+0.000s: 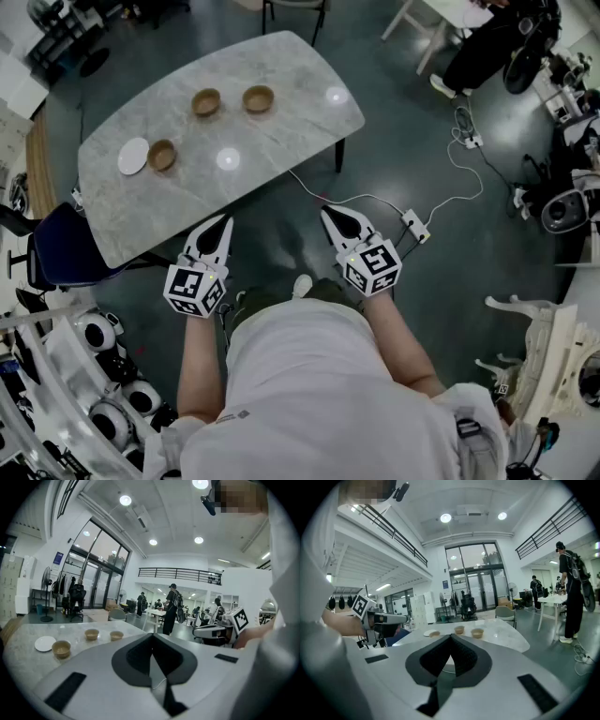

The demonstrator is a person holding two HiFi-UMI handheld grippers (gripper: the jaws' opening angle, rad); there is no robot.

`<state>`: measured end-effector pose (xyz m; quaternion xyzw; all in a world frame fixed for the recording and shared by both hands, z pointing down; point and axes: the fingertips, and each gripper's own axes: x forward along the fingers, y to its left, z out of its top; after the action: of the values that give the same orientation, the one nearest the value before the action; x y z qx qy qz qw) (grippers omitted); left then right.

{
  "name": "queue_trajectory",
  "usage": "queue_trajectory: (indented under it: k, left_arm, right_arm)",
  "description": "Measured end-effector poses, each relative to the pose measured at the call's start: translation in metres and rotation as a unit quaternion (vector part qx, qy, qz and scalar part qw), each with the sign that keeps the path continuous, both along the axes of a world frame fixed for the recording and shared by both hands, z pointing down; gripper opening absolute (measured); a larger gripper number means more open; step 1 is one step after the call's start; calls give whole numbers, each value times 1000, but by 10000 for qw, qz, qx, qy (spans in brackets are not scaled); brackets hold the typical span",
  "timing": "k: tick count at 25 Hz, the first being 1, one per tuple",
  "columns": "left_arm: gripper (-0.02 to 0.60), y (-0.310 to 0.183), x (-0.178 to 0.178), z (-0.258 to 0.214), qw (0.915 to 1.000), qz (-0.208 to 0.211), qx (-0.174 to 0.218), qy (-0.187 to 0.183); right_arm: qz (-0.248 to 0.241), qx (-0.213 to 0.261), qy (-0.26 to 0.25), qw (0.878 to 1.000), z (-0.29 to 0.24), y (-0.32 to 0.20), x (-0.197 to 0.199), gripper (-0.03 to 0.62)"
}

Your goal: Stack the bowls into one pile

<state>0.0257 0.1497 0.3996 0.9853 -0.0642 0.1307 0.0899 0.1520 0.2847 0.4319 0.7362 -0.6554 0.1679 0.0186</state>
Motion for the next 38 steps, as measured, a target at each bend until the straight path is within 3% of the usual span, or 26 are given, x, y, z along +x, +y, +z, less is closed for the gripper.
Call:
queue_trajectory:
  k: [8,15,25,32,38]
  left_arm:
    - [2,29,43,7,9998,23,-18,-194]
    - [2,4,75,34,9990,-52,-222,-375]
    - [2,-118,150,62,9977,-305,-537,-267]
    - [2,-198,148,63,9954,-734,-592,-162]
    - [2,-229,129,66,9895,-1264,-647,-254]
  right_arm:
    - [275,74,-376,9989,14,42,56,11]
    - [355,-123,-440,9983,35,26,98,11]
    - [-151,-787,-191,9966,60,-97,168,11]
    - [-667,-1016,83,9926,63,-191,186,18]
    - [-1192,-1239,232,9848,73,-244,192,34]
